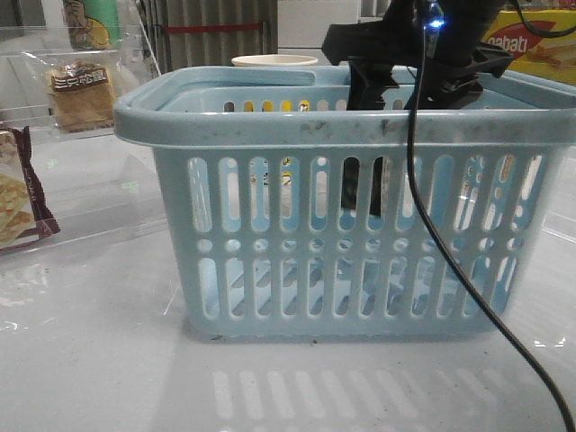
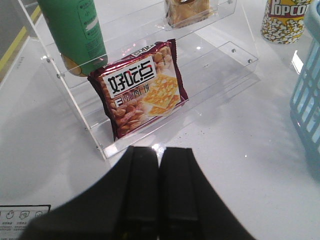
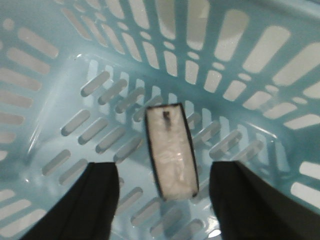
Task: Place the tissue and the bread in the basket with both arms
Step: 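Carry the tissue pack over the blue basket and release it inside, then raise the open right gripper out of the basket and withdraw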
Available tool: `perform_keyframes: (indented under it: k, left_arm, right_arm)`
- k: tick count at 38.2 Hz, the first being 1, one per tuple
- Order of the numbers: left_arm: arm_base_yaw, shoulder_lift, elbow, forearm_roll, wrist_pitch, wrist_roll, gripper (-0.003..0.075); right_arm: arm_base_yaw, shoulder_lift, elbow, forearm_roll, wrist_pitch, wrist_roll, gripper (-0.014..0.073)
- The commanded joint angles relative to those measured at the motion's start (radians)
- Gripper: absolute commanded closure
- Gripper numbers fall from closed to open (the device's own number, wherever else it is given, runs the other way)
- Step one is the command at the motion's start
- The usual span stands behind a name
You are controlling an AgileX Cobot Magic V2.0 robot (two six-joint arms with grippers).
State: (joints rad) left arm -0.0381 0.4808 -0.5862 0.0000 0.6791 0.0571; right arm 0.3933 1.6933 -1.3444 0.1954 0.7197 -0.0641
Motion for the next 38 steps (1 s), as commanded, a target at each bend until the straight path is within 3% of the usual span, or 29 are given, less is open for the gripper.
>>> perform_keyframes:
  k: [1,16,38]
  left_arm:
    - [0.000,0.012,-0.028,0.000,-0.071,-0.008,0.0630]
    - [0.000,0.012,-0.028,0.000,-0.069,-0.008,0.0630]
    - [0.000,0.012,-0.028,0.000,-0.069,-0.008,0.0630]
  right_arm:
    - [0.000,-0.058,-0.039,0.016,-0.063,-0.007,0.0014]
    - [0.000,-0.265,0.000,0.016,-0.060,-0.095,0.0014]
    - [0.000,-0.755,0.337,0.011,-0.066,-0.139,0.0014]
